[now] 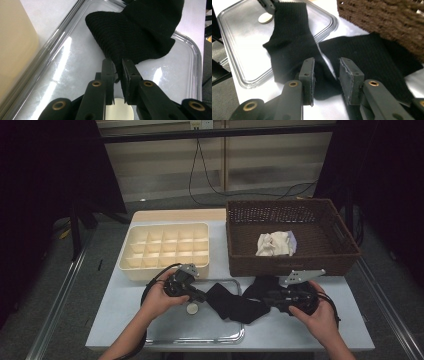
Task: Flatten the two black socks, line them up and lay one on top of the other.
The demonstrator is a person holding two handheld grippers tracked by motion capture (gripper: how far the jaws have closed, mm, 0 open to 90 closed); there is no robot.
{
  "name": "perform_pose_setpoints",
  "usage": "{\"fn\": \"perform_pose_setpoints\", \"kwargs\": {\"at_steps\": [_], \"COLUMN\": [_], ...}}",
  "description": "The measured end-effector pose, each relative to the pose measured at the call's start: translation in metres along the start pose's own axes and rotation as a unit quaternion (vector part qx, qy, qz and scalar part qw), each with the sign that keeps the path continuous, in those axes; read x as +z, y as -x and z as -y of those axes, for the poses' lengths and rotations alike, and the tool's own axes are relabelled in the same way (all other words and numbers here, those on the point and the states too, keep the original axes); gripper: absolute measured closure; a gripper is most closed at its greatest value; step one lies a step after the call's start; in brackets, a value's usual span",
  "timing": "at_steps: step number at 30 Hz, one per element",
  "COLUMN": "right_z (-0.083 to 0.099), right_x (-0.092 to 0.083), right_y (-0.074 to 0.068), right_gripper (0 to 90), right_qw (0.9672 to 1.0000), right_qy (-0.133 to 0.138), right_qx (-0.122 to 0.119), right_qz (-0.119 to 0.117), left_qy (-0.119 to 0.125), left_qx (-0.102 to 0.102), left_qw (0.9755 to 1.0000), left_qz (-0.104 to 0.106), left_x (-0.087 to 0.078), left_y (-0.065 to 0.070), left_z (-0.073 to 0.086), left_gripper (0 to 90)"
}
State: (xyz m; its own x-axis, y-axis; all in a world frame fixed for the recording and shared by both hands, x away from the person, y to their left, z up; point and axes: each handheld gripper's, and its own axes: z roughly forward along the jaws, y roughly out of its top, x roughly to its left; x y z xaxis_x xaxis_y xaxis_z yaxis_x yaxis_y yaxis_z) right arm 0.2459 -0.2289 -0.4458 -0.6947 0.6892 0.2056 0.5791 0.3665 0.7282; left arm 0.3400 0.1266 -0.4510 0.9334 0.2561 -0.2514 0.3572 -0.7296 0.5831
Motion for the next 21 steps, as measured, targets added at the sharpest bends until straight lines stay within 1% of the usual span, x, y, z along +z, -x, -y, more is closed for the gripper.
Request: {"fn": "perform_pose_setpoints", "kwargs": {"at_steps": [2,3,5,6,7,8,9,10,11,12,13,14,16,17,18,19,21], "right_z": [-0.005,-0.007,-0.012,-0.013,-0.016,-0.017,-0.019,-0.020,-0.022,-0.023,-0.024,-0.025,-0.025,-0.024,-0.022,-0.019,-0.015], "right_x": [0.001,0.003,0.006,0.008,0.012,0.014,0.017,0.020,0.023,0.025,0.027,0.029,0.034,0.037,0.040,0.045,0.049], "right_y": [0.001,0.002,0.003,0.003,0.003,0.002,0.002,0.001,0.000,-0.001,-0.002,-0.003,-0.005,-0.006,-0.008,-0.009,-0.012], "right_gripper": [64.3,63.9,63.7,63.6,63.6,63.8,63.8,63.8,63.9,64.4,65.1,66.0,69.3,70.3,72.2,75.8,79.0], "right_qw": [1.0000,1.0000,1.0000,1.0000,1.0000,1.0000,1.0000,1.0000,0.9999,0.9999,0.9999,0.9999,0.9998,0.9997,0.9996,0.9994,0.9991], "right_qy": [0.000,0.001,0.000,-0.001,0.001,0.000,-0.002,-0.004,-0.002,-0.004,-0.005,-0.008,-0.013,-0.017,-0.021,-0.024,-0.033], "right_qx": [0.003,0.002,0.004,0.005,0.006,0.005,0.002,0.003,0.003,0.002,0.001,0.001,-0.001,-0.003,-0.005,-0.009,-0.010], "right_qz": [0.002,0.000,0.000,0.000,-0.003,-0.005,-0.006,-0.007,-0.009,-0.009,-0.012,-0.013,-0.017,-0.018,-0.020,-0.023,-0.024], "left_qy": [0.001,0.005,0.003,0.001,-0.003,-0.001,-0.006,0.002,-0.005,-0.004,-0.006,0.005,0.005,0.003,0.005,0.002,0.009], "left_qx": [0.000,-0.004,-0.006,-0.004,-0.005,-0.006,-0.006,-0.008,-0.006,-0.006,-0.006,-0.009,-0.008,-0.004,-0.010,-0.010,-0.017], "left_qw": [1.0000,1.0000,1.0000,1.0000,1.0000,1.0000,1.0000,1.0000,1.0000,1.0000,1.0000,0.9999,0.9999,1.0000,0.9999,0.9999,0.9998], "left_qz": [0.000,0.002,0.003,0.002,-0.005,-0.001,-0.004,0.004,-0.003,-0.003,-0.004,0.005,0.005,0.005,0.006,0.002,0.009], "left_x": [0.000,0.001,0.001,0.002,0.002,0.003,0.003,0.004,0.003,0.002,0.002,0.003,0.003,0.003,0.003,0.002,0.002], "left_y": [0.000,0.000,0.001,0.001,0.002,0.002,0.002,0.002,0.002,0.002,0.002,0.001,0.000,0.000,0.000,0.000,0.000], "left_z": [0.000,0.000,0.000,-0.001,-0.001,-0.001,-0.001,0.000,-0.001,-0.001,-0.001,0.000,0.000,0.000,0.000,0.000,0.001], "left_gripper": [81.5,81.5,81.5,81.5,81.2,81.2,81.2,81.2,81.2,81.2,81.2,81.0,80.1,79.8,79.4,78.5,75.6]}}
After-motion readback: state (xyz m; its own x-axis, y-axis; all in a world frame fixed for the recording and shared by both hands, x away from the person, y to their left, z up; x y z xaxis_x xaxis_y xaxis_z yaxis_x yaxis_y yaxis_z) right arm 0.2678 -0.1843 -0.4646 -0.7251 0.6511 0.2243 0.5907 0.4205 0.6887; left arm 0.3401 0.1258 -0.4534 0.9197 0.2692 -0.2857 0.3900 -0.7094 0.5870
